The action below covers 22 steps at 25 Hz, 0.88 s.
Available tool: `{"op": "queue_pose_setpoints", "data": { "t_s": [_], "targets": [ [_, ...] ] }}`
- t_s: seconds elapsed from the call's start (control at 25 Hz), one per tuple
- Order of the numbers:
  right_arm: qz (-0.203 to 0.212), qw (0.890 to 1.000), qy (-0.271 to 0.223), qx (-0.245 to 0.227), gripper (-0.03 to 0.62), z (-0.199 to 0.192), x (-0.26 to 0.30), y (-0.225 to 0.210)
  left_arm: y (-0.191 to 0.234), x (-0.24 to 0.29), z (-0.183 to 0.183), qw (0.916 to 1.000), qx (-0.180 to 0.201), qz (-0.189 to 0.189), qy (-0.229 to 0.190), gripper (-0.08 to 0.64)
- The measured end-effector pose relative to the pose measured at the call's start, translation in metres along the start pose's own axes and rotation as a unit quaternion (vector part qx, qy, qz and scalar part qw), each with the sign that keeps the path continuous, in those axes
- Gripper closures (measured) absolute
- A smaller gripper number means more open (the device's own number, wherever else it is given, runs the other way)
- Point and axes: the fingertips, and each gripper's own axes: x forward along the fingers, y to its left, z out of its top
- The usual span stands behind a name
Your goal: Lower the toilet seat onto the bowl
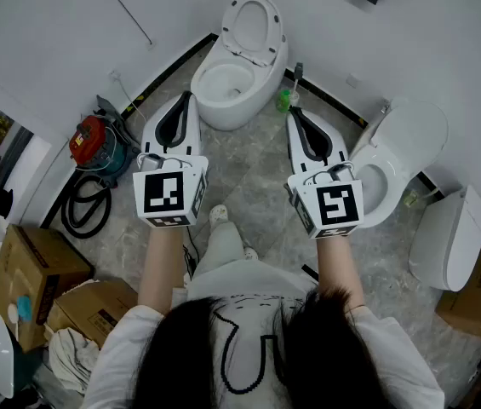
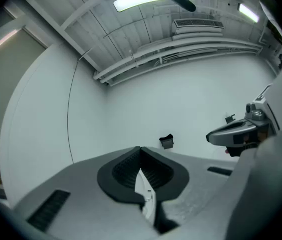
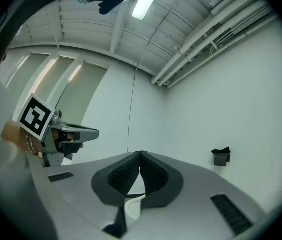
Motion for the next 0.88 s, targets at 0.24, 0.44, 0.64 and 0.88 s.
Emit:
{"op": "queue_pose_setpoints", "data": {
  "t_s": [0.24, 0.44, 0.64, 0.88],
  "targets": [
    [-0.011, 1.000, 0.004, 0.004, 0.565, -0.006, 0.012, -0.023, 0.003, 0.022, -0.004, 1.0000, 0.005, -0.001, 0.006, 0.551],
    [-0.017, 1.000, 0.006, 0.008, 0.565, -0.013, 0.030, -0.039, 0.016, 0.045, -0.010, 1.0000, 0.004, 0.003, 0.008, 0.551],
    [-0.021, 1.000, 0.005, 0.015, 0.565, -0.023, 0.059, -0.058, 0.029, 0.078, -0.022, 0.9999, 0.006, 0.002, 0.011, 0.551],
    [-0.030, 0.999, 0.014, 0.005, 0.565, -0.037, 0.110, -0.085, 0.058, 0.130, -0.040, 0.9999, 0.001, 0.006, 0.010, 0.551]
  ]
}}
